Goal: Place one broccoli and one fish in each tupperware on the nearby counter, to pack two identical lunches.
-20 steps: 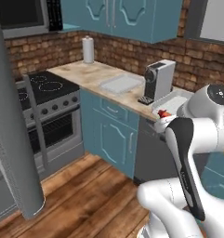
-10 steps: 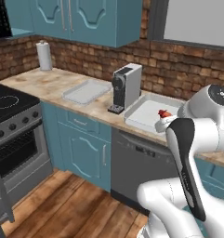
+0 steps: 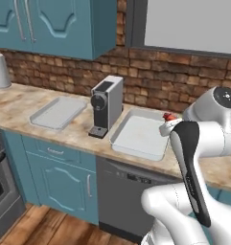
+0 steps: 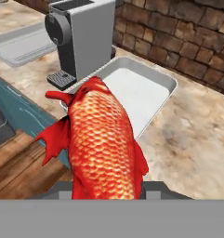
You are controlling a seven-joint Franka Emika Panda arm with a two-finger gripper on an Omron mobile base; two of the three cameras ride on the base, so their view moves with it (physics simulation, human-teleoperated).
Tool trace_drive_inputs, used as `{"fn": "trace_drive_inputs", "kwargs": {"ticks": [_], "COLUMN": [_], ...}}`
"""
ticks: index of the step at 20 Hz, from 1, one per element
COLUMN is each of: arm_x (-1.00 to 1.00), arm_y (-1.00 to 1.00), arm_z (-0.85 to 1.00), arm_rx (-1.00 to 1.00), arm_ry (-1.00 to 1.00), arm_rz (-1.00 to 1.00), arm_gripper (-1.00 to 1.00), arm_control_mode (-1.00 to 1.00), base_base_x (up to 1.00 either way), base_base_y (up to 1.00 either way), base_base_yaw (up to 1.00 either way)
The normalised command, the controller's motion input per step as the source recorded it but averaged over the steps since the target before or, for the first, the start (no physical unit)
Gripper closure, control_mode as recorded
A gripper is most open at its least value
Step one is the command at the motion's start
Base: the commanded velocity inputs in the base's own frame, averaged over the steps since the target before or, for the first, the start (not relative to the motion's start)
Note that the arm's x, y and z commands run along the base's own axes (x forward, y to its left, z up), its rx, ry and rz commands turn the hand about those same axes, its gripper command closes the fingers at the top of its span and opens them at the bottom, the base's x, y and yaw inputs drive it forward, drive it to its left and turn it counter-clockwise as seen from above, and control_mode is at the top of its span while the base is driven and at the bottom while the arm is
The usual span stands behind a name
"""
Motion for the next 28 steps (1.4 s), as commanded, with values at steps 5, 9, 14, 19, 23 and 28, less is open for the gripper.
{"fn": "trace_drive_inputs", "kwargs": {"ticks": [5, 9, 14, 19, 23, 28], "arm_x": [0.00, 0.00, 0.55, 0.53, 0.41, 0.42], "arm_y": [0.00, 0.00, 0.17, 0.18, 0.09, 0.00], "arm_z": [0.00, 0.00, -0.23, -0.23, -0.35, -0.31], "arm_rx": [0.00, 0.00, 0.00, 0.03, 0.15, 0.16], "arm_ry": [0.00, 0.00, 0.00, 0.01, 0.15, 0.17], "arm_rz": [0.00, 0.00, -0.21, -0.29, -0.24, -0.11], "arm_gripper": [1.00, 1.00, 1.00, 1.00, 1.00, 1.00], "arm_control_mode": [1.00, 1.00, -1.00, -1.00, -1.00, -1.00], "base_base_x": [0.76, 0.74, 0.00, 0.00, 0.00, 0.00], "base_base_y": [0.08, 0.24, 0.00, 0.00, 0.00, 0.00], "base_base_yaw": [-0.29, -0.19, 0.00, 0.00, 0.00, 0.00]}}
